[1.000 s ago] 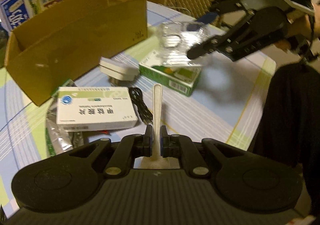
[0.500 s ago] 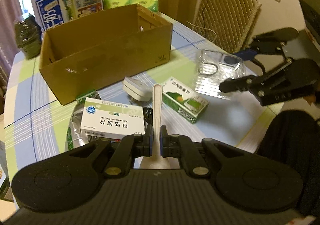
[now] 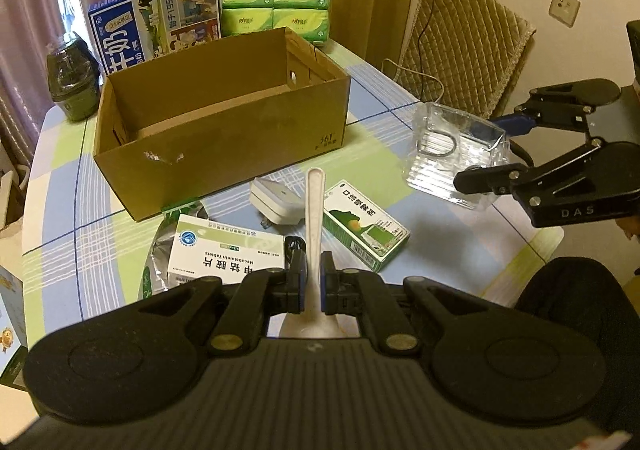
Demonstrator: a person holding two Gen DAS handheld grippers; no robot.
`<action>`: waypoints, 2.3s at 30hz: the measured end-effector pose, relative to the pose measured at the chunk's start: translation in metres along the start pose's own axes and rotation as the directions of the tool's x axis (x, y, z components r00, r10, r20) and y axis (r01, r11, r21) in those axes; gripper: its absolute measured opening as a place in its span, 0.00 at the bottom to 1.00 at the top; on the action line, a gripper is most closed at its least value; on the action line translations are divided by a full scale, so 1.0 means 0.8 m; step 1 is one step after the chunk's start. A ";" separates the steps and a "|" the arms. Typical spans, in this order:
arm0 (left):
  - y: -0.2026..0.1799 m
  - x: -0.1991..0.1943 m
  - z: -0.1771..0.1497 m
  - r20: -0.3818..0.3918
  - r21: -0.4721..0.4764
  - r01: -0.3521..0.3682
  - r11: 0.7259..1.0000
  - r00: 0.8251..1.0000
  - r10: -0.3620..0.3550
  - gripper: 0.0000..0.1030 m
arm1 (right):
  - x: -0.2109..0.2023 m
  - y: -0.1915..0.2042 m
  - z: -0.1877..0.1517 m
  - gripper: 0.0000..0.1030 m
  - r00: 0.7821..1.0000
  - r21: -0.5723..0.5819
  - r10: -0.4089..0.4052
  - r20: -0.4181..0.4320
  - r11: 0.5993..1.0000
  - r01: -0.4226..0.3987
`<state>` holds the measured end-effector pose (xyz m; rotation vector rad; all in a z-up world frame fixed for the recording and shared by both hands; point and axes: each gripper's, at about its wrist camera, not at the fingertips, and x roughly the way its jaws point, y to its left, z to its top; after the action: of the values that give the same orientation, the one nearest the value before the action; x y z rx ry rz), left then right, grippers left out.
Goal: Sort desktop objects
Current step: 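Carry spoon and bagged rack into the cardboard box and open both tools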
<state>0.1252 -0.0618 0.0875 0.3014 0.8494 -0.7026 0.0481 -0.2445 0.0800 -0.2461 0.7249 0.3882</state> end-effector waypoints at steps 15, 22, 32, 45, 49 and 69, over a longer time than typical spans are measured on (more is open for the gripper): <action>0.022 0.006 0.036 -0.004 -0.038 -0.025 0.999 1.000 0.025 0.04 | 0.010 -0.028 0.044 0.50 1.000 0.035 -0.013 0.010 0.999 0.012; 0.051 0.025 0.072 0.006 -0.067 -0.038 0.997 0.999 0.038 0.04 | 0.042 -0.055 0.094 0.50 0.999 0.080 -0.019 0.031 0.997 0.017; 0.108 0.066 0.148 0.029 -0.124 -0.065 0.990 0.997 0.070 0.04 | 0.110 -0.099 0.176 0.50 0.998 0.194 -0.024 0.059 0.981 0.012; 0.168 0.136 0.207 0.060 -0.237 -0.092 0.967 0.992 0.109 0.04 | 0.205 -0.146 0.196 0.50 0.999 0.327 -0.042 -0.002 0.944 0.040; 0.183 0.150 0.214 0.081 -0.264 -0.085 0.961 0.991 0.110 0.04 | 0.222 -0.149 0.189 0.50 0.999 0.341 -0.041 -0.014 0.939 0.043; 0.225 0.167 0.191 0.066 -0.299 -0.139 0.944 0.984 0.165 0.28 | 0.251 -0.146 0.191 0.50 0.999 0.355 -0.043 -0.017 0.934 0.046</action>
<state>0.3960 -0.0657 0.0768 0.0661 0.8217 -0.4346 0.3256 -0.2446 0.0631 0.0781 0.7835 0.2070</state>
